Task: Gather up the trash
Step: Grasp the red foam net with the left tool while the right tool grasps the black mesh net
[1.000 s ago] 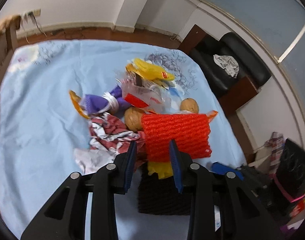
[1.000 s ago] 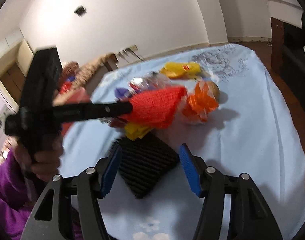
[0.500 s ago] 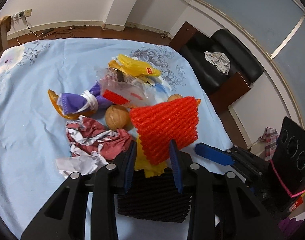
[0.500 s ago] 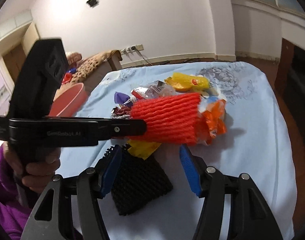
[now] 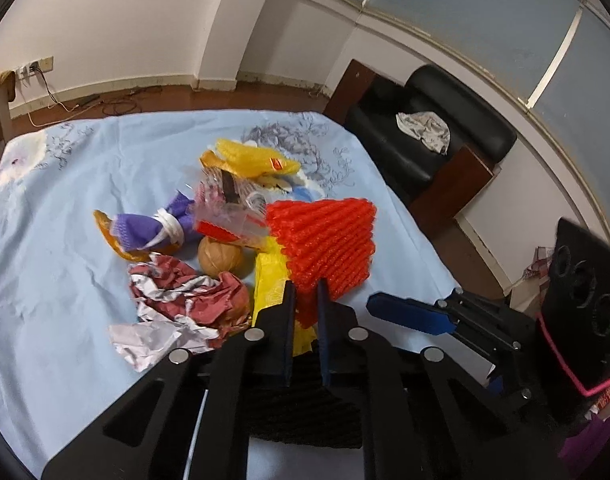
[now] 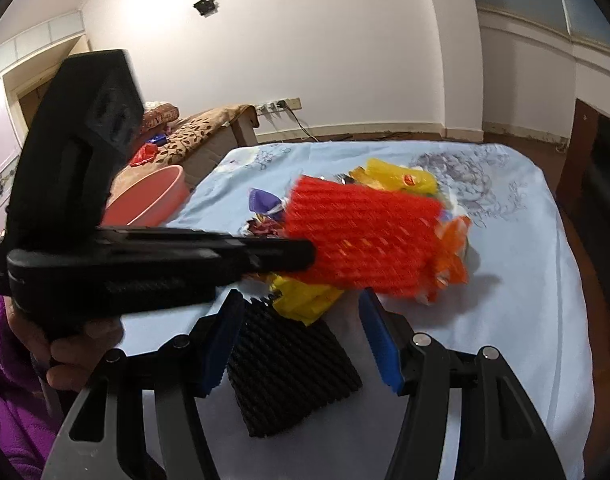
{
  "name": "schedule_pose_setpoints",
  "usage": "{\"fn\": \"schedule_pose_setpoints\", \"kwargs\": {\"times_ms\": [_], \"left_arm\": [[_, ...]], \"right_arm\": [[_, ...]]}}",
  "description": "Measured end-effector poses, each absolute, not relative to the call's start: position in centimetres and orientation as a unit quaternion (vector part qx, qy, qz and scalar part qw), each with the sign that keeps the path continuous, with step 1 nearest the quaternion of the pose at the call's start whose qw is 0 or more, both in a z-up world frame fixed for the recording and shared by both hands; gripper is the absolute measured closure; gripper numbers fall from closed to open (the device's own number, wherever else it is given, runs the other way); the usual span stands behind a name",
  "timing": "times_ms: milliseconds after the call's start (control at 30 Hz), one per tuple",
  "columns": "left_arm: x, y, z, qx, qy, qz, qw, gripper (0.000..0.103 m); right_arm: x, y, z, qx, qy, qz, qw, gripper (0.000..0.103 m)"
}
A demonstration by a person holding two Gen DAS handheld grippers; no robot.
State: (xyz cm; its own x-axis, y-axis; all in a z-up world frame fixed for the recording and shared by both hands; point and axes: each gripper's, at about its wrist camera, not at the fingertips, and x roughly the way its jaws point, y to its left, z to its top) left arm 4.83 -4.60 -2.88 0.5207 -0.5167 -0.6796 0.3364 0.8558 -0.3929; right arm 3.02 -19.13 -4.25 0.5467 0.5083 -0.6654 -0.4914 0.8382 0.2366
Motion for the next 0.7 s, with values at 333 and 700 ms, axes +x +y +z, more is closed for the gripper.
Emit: {"fn": "schedule_pose_setpoints", "kwargs": {"times_ms": [333,700], "left_arm": [[2.0,0.1,0.8,-0.113,0.358,-0.2,0.905,0.094],[0.0,3.2,2.6,-0.131,0.328,-0.176,0.919,0.094]], "right_arm": [[2.7,-19.4,-7.5,-0.001,0.451,0.267,0.851,0.059],[-0.3,-19.1,-3.5,-0.008,0.413,0.29,0.863,0.085]]}}
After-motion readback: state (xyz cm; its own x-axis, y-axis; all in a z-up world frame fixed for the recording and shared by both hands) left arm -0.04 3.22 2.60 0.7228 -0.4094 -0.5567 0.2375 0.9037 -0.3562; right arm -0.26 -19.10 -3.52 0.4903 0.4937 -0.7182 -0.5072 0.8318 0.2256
